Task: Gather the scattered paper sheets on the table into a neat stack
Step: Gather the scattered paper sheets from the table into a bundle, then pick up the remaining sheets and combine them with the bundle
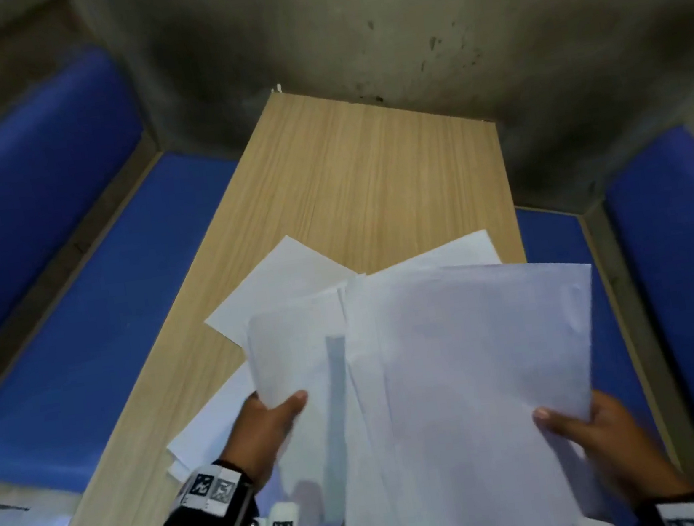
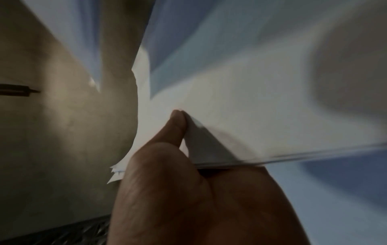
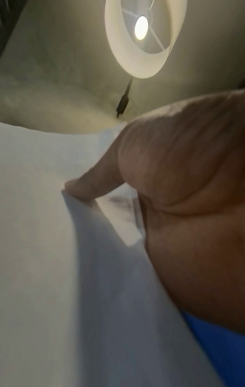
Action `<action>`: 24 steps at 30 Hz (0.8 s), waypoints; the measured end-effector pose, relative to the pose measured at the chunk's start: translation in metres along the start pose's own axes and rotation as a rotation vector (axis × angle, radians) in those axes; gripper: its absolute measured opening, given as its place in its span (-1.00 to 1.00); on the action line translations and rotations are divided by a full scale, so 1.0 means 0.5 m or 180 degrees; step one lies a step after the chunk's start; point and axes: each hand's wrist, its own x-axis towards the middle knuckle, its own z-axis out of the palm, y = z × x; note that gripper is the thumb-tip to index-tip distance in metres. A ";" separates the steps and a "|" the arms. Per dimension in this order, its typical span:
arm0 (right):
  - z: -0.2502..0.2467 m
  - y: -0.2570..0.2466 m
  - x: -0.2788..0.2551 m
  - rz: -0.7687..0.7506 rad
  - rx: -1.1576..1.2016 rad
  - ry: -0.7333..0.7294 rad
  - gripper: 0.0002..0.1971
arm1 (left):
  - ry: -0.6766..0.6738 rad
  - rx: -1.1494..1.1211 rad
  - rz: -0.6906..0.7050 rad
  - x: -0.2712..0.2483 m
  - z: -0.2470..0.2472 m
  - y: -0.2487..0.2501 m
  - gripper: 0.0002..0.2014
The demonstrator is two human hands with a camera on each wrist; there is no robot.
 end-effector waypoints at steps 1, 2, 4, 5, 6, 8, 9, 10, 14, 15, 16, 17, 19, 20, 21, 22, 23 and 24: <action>0.027 0.021 0.010 0.0076 0.0102 -0.0104 -0.46 | -0.0212 -0.0043 -0.0074 -0.012 0.017 -0.004 -0.49; 0.053 0.042 0.020 0.0162 0.0209 -0.0185 -0.31 | -0.0436 -0.0039 -0.0107 -0.025 0.035 -0.004 -0.47; 0.104 0.075 0.034 0.0386 0.0464 -0.0403 -0.21 | -0.0797 0.0121 -0.0125 -0.049 0.065 -0.002 -0.65; 0.128 0.090 0.037 0.0491 0.0524 -0.0520 -0.24 | -0.0825 0.0165 -0.0148 -0.053 0.073 -0.004 -0.67; 0.149 0.101 0.038 0.0560 0.0518 -0.0582 -0.33 | -0.0752 0.0142 -0.0210 -0.058 0.079 -0.003 -0.64; 0.182 0.119 0.040 0.0509 0.0314 -0.0568 -0.46 | -0.0542 -0.0146 -0.0406 -0.061 0.077 -0.001 -0.55; 0.193 0.126 0.040 0.0477 0.0259 -0.0531 -0.46 | -0.0501 -0.0307 -0.0466 -0.062 0.072 0.002 -0.47; 0.200 0.134 0.043 0.0461 0.0247 -0.0441 -0.36 | -0.0523 -0.0377 -0.0504 -0.060 0.065 0.003 -0.38; 0.216 0.154 0.051 0.0169 0.0194 0.0095 -0.07 | -0.0761 -0.0210 -0.0132 -0.067 0.049 0.025 -0.20; 0.219 0.132 0.043 0.0056 0.0205 0.0197 -0.15 | -0.0787 -0.0001 0.0114 -0.070 0.047 0.033 -0.18; 0.221 0.108 0.036 -0.0050 0.0197 0.0295 -0.30 | -0.0774 0.0239 0.0381 -0.076 0.049 0.043 -0.22; 0.221 0.089 0.033 -0.0138 0.0204 0.0387 -0.48 | -0.0704 0.0458 0.0640 -0.082 0.052 0.053 -0.29; 0.216 0.057 0.028 -0.0294 0.0361 0.0391 -0.65 | -0.0377 0.0710 0.1045 -0.090 0.057 0.068 -0.46; 0.214 0.044 0.025 -0.0399 0.0396 0.0345 -0.64 | -0.0234 0.0741 0.1164 -0.087 0.057 0.070 -0.54; 0.212 0.037 0.023 -0.0458 0.0376 0.0244 -0.62 | -0.0214 0.0744 0.1272 -0.083 0.055 0.071 -0.60; 0.212 0.037 0.024 -0.0375 0.0339 0.0127 -0.61 | -0.0282 0.0794 0.1332 -0.078 0.055 0.069 -0.63; 0.213 0.040 0.025 -0.0245 0.0343 -0.0033 -0.61 | -0.0409 0.0834 0.1343 -0.072 0.054 0.064 -0.64; 0.214 0.048 0.028 -0.0143 0.0359 -0.0137 -0.61 | -0.0510 0.0874 0.1313 -0.065 0.052 0.058 -0.62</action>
